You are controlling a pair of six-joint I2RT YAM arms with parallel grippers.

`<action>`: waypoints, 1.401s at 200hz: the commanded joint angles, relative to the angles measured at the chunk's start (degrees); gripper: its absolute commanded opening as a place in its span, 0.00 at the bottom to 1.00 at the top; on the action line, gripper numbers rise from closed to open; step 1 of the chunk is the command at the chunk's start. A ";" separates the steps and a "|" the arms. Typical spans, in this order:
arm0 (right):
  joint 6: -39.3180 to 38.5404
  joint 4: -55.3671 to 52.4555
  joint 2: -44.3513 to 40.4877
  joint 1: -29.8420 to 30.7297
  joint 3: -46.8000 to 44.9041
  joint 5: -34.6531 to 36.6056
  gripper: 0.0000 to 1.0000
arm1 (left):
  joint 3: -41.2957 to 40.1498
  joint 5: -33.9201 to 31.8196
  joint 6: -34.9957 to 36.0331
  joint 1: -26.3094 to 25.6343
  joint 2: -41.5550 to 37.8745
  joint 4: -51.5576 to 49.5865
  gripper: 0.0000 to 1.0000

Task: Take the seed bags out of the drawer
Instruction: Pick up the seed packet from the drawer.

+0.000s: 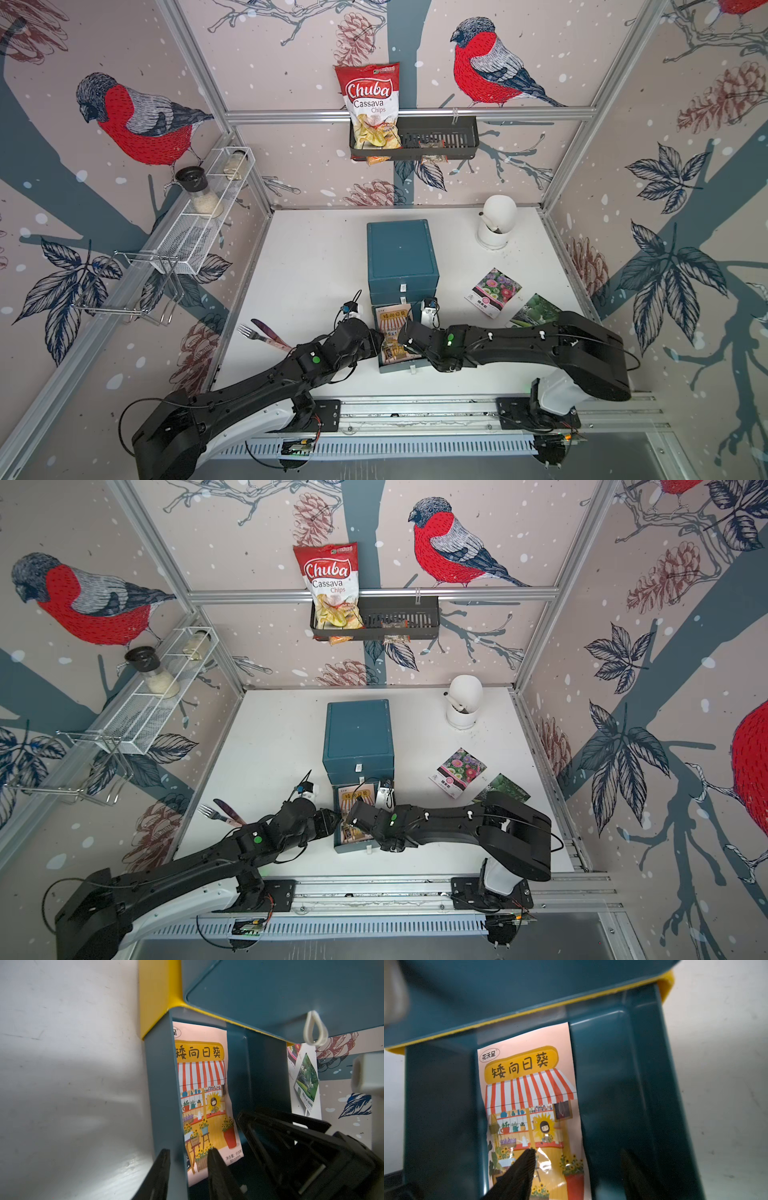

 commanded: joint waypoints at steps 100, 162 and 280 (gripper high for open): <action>-0.87 1.14 7.48 -2.69 4.66 -3.97 0.70 | -0.96 -2.14 2.07 -0.22 0.37 1.06 0.21; -2.13 4.94 8.36 -3.79 3.94 -7.69 0.55 | -0.40 -2.05 3.24 -0.22 1.92 2.83 0.15; 0.42 1.46 9.37 -3.70 5.66 -5.85 0.63 | -1.60 -2.32 1.83 -0.22 0.43 2.85 0.15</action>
